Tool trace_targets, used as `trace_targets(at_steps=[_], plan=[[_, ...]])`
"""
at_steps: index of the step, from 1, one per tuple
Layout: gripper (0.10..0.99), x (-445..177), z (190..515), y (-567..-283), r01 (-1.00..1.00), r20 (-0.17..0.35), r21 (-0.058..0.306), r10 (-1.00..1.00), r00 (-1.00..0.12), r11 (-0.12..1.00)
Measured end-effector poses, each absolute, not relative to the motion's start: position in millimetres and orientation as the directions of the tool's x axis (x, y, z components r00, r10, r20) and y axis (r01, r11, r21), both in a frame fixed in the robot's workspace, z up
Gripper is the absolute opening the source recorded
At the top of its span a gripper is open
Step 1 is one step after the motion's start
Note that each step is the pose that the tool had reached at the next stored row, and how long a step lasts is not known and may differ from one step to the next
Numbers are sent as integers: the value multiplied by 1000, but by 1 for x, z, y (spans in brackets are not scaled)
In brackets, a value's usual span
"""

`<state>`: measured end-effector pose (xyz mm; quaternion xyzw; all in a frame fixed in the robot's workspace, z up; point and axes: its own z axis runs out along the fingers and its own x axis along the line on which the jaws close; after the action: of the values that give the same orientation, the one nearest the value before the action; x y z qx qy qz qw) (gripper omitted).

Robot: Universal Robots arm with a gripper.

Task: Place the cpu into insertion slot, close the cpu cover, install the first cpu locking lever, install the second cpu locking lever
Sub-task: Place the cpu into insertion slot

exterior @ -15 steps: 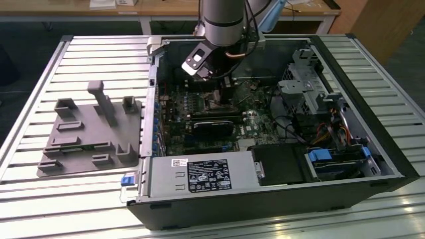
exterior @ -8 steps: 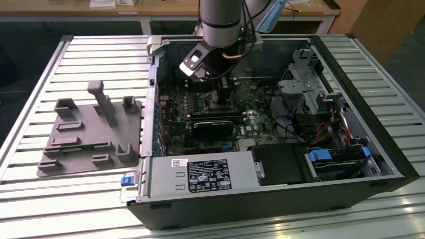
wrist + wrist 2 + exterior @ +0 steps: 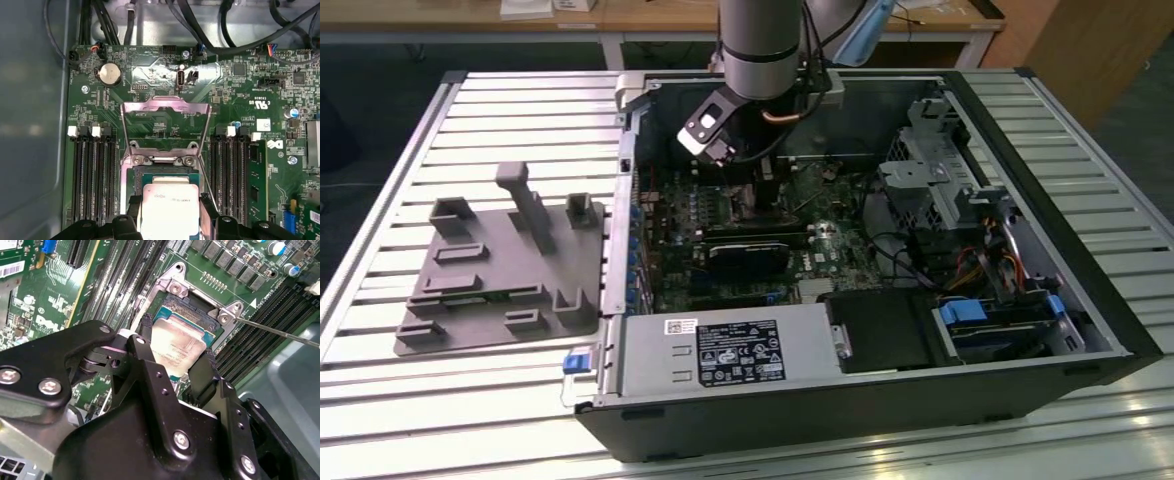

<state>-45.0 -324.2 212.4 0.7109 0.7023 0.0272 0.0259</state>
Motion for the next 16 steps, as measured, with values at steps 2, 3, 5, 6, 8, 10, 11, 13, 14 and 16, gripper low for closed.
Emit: trace_targets(at_steps=[2,3,5,6,8,10,11,13,14,16], plan=[[541,-45,210,-324,997,2,75,1000,17,-17],[541,-45,209,-324,997,2,75,1000,18,-18],[541,-45,207,-324,997,2,75,1000,22,-22],[541,-45,206,-323,997,2,75,1000,23,-24],[541,-45,204,-323,997,2,75,1000,27,-27],[541,-45,202,-322,997,2,75,1000,30,-30],[541,-45,201,-322,997,2,75,1000,31,-31],[541,-45,199,-321,997,2,75,999,34,-34],[541,-45,198,-321,997,2,75,999,36,-36],[541,-45,197,-320,996,2,75,999,37,-38]])
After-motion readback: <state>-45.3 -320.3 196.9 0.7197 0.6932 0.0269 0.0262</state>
